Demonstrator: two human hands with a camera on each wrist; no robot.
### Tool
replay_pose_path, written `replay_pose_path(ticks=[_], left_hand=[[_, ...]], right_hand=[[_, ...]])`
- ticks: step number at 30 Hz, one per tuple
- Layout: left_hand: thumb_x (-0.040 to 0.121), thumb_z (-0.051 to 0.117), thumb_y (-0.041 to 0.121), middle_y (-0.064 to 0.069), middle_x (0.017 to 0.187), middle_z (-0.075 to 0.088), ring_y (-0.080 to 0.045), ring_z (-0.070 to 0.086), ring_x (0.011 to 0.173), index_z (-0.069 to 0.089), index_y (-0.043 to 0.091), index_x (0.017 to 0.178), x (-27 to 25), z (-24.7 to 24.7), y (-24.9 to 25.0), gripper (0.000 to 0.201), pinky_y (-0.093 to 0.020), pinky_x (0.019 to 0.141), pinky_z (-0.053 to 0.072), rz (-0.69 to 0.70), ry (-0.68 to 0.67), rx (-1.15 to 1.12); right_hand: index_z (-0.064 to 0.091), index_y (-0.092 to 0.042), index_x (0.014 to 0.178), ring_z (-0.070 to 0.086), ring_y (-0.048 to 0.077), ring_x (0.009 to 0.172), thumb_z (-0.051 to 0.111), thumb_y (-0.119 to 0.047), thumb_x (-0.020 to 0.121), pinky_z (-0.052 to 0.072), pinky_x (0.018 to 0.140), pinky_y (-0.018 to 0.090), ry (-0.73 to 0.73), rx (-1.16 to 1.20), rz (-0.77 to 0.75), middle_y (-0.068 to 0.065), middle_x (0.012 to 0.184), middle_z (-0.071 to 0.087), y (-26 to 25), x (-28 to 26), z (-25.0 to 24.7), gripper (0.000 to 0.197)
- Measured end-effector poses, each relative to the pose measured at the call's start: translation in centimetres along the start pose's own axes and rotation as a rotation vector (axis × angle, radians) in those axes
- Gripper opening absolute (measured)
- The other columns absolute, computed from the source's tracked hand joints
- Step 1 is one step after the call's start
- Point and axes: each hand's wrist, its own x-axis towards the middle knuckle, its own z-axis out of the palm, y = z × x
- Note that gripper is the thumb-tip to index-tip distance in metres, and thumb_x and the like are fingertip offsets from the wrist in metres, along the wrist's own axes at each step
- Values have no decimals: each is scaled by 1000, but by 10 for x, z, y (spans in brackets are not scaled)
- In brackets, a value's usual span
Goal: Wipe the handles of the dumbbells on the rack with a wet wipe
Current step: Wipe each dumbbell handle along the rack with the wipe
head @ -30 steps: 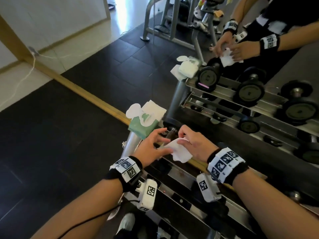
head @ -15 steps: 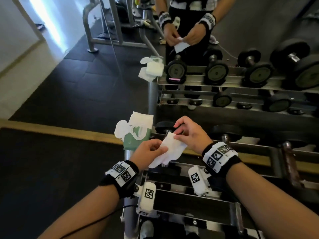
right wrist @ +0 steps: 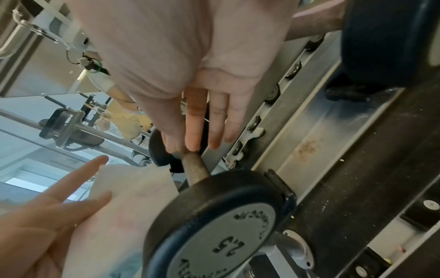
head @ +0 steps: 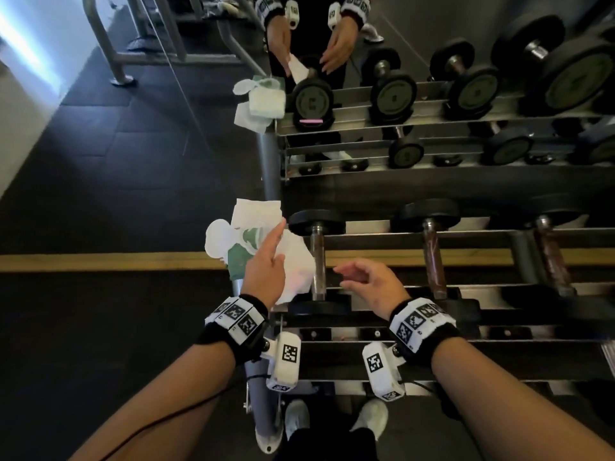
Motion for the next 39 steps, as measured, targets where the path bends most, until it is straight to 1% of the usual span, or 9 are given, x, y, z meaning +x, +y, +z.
replay_pose_path(ticks=[2, 5, 7, 10, 14, 19, 27, 33, 39], left_hand=[[100, 42, 3, 4, 145, 50, -6, 48, 119, 32, 42, 151, 11, 5, -2, 65, 2, 89, 26, 22, 30, 64], [101, 42, 6, -3, 111, 64, -17, 63, 84, 30, 47, 150, 23, 10, -4, 65, -18, 80, 48, 16, 41, 166], [102, 41, 6, -5, 103, 66, -9, 56, 69, 36, 44, 148, 28, 14, -10, 61, -12, 69, 44, 3, 15, 209], [102, 41, 5, -5, 130, 62, -15, 62, 95, 48, 27, 145, 33, 21, -19, 49, -3, 80, 36, -17, -20, 198], [103, 41, 9, -7, 148, 50, -21, 45, 136, 46, 11, 147, 37, 31, -21, 44, -14, 104, 25, -97, -77, 118], [104, 45, 18, -7, 135, 62, -22, 56, 125, 52, 18, 143, 37, 47, -16, 39, -41, 112, 40, -118, -187, -48], [104, 44, 14, -5, 133, 63, -23, 57, 125, 55, 22, 140, 16, 45, -32, 38, -47, 111, 41, -157, -264, -134], [103, 50, 20, -6, 117, 70, -26, 64, 113, 64, 21, 130, 38, 47, -24, 31, -48, 105, 47, -216, -86, -292], [102, 49, 20, 4, 114, 71, -15, 65, 107, 61, 30, 134, 20, 52, -29, 35, -43, 102, 50, -133, -200, -101]], right_hand=[[72, -29, 106, 62, 0, 108, 71, -12, 88, 46, 99, 22, -3, 7, 6, -13, 110, 70, 10, -3, 3, 25], [75, -30, 101, 63, -3, 105, 72, -13, 87, 45, 100, 20, -26, 93, 22, -16, 108, 70, 24, -8, 8, 22], [76, -30, 99, 62, -1, 110, 73, -14, 86, 43, 103, 21, -58, 136, 35, -14, 111, 70, 32, -10, 14, 21], [77, -30, 98, 63, 2, 110, 73, -13, 86, 45, 102, 22, -87, 220, 50, -12, 112, 71, 41, -13, 23, 21], [78, -34, 95, 68, 4, 102, 72, -13, 86, 52, 90, 19, -58, 309, 26, -12, 104, 75, 47, -16, 26, 24], [76, -39, 99, 67, 7, 106, 71, -23, 88, 48, 103, 39, -2, 317, 27, -10, 105, 75, 51, -22, 33, 21], [75, -30, 107, 66, 7, 107, 68, -20, 90, 46, 106, 43, 35, 357, -4, -10, 106, 75, 53, -28, 39, 21], [75, -34, 105, 66, 7, 108, 68, -20, 90, 47, 104, 38, 21, 410, -13, -9, 108, 74, 59, -25, 39, 22], [75, -30, 105, 65, 8, 110, 68, -18, 90, 45, 106, 38, 33, 425, -17, -8, 109, 74, 59, -25, 40, 21]])
